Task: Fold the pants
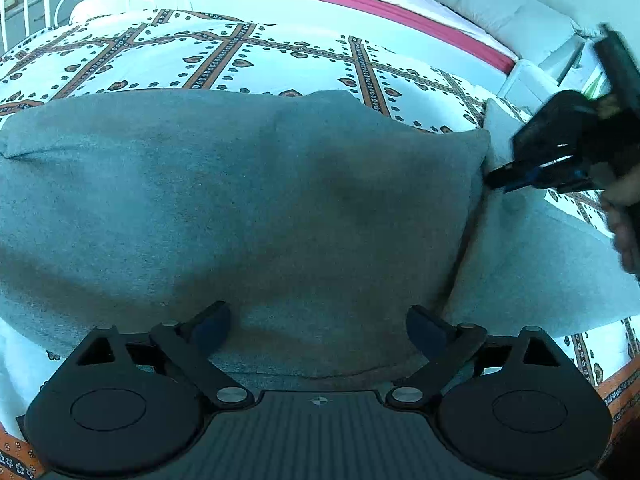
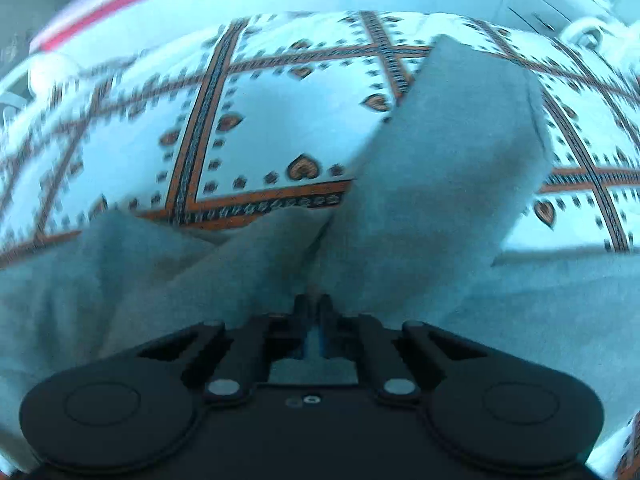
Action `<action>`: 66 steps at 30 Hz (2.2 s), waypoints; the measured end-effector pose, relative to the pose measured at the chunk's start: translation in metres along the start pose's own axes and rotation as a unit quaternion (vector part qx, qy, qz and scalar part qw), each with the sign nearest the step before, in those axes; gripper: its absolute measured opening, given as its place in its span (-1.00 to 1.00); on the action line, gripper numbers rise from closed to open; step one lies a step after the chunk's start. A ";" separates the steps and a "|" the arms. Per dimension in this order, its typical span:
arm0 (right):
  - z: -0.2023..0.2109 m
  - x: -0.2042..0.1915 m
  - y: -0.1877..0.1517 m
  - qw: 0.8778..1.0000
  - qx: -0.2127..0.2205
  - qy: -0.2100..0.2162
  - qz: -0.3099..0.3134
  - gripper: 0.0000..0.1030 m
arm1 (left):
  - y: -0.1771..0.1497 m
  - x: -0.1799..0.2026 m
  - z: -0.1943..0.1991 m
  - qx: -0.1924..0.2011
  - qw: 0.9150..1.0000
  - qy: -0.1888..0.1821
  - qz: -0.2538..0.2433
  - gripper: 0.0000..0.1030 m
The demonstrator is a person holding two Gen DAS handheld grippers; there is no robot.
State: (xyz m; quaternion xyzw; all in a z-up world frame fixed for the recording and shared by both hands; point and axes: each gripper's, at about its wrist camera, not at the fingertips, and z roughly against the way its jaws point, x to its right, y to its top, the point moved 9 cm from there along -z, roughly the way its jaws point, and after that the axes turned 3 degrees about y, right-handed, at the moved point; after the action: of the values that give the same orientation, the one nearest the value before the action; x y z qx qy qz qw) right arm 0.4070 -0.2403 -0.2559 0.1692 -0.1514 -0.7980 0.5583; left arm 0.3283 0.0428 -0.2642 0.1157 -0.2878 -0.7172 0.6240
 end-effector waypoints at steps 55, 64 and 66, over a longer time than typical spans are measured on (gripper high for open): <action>0.033 0.099 0.002 0.998 0.057 -0.015 0.029 -1.00 | 0.010 0.084 -0.008 0.000 0.999 -0.021 -0.043 0.83; 0.115 0.150 -0.030 0.980 0.172 0.046 -0.094 -1.00 | 0.006 0.084 -0.007 0.001 0.998 -0.015 -0.056 0.83; 0.125 0.166 -0.053 0.975 0.171 0.059 -0.132 -1.00 | 0.005 0.085 -0.006 0.001 0.998 -0.012 -0.061 0.83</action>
State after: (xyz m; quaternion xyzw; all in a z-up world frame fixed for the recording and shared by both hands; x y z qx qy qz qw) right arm 0.2545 -0.3728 -0.1833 0.3278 -0.2286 -0.8156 0.4185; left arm 0.3188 -0.0410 -0.2501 0.1251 -0.2887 -0.7551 0.5752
